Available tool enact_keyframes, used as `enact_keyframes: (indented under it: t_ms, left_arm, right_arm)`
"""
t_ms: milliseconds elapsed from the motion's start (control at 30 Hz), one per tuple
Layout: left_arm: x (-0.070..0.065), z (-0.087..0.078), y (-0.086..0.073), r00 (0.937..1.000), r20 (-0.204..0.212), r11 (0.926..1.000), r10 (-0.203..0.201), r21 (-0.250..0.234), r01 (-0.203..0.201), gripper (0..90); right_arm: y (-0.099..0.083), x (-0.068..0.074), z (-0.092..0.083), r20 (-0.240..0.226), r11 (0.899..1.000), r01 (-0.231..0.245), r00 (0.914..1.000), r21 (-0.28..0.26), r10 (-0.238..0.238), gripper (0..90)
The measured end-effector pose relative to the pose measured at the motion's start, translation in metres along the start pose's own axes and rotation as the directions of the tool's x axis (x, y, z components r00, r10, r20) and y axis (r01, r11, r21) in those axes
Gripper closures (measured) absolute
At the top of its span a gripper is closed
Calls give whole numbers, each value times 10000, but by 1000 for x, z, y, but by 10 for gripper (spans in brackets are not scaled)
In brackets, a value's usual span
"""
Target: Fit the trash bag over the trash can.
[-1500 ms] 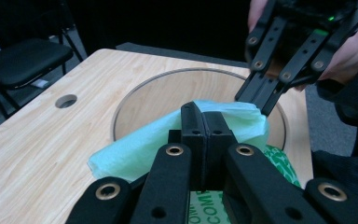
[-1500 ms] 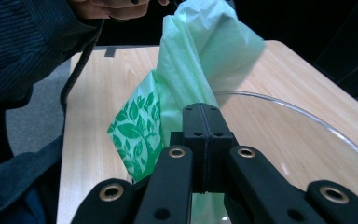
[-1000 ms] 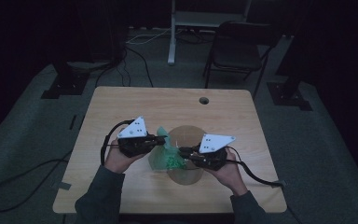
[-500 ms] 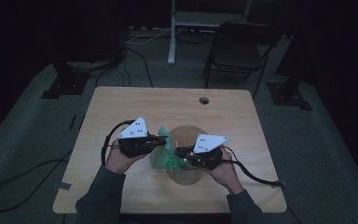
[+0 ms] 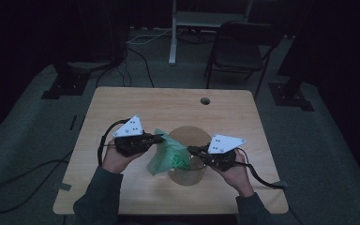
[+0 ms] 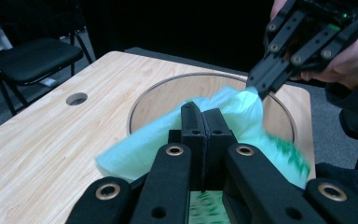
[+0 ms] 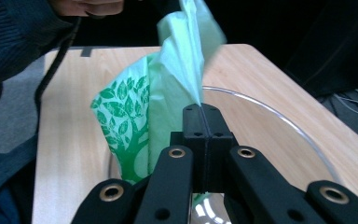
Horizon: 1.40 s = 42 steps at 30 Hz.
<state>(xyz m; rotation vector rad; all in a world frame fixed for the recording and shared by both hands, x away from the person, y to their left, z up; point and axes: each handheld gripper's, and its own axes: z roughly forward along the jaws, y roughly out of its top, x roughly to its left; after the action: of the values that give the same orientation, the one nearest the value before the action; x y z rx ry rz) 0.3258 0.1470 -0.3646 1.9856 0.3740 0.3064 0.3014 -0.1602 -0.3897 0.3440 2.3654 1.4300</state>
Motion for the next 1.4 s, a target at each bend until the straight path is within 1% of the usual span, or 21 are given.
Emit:
enact_keyframes:
  t_ms: [333,500,633,867,1000,1067,1167,1233,1333,1367,1400]
  left_arm:
    - [3,-4,-2,9998,-141,9999,-141,-16,141,898]
    - [6,-7,-4,9993,-229,9995,-295,-140,292,898]
    - [9,-10,-8,9984,-366,9990,-435,-144,430,898]
    - [18,-13,-18,9948,-571,9965,-838,-87,834,898]
    - [21,-14,-23,9926,-653,9947,-1026,-77,1023,898]
    - [22,-14,-25,9913,-730,9940,-1095,-42,1094,898]
    - [25,-16,-29,9885,-794,9917,-1284,-67,1283,898]
    - [25,-17,-30,9872,-720,9899,-1420,-118,1415,898]
    - [22,-15,-29,9892,-661,9914,-1311,-90,1308,898]
    - [21,-14,-28,9897,-649,9919,-1274,-103,1270,898]
    - [20,-13,-27,9903,-621,9923,-1240,-126,1234,898]
  right_arm:
    - [-7,-13,-25,726,9989,-316,9968,-348,341,900]
    - [-9,-18,-37,1051,9978,-439,9933,-501,490,900]
    - [-13,-22,-45,1313,9968,-551,9894,-581,623,900]
    - [-24,-32,-60,1805,9937,-919,9783,-646,1022,900]
    - [-30,-38,-66,1994,9909,-1217,9711,-578,1309,900]
    - [-33,-40,-68,2078,9901,-1290,9684,-556,1378,900]
    - [-39,-44,-73,2288,9875,-1472,9609,-563,1563,900]
    - [-43,-46,-77,2346,9843,-1660,9561,-604,1756,900]
    - [-45,-46,-78,2273,9833,-1746,9567,-520,1819,898]
    - [-44,-45,-77,2231,9844,-1688,9588,-499,1757,883]
    - [-42,-44,-75,2155,9847,-1670,9609,-489,1737,849]
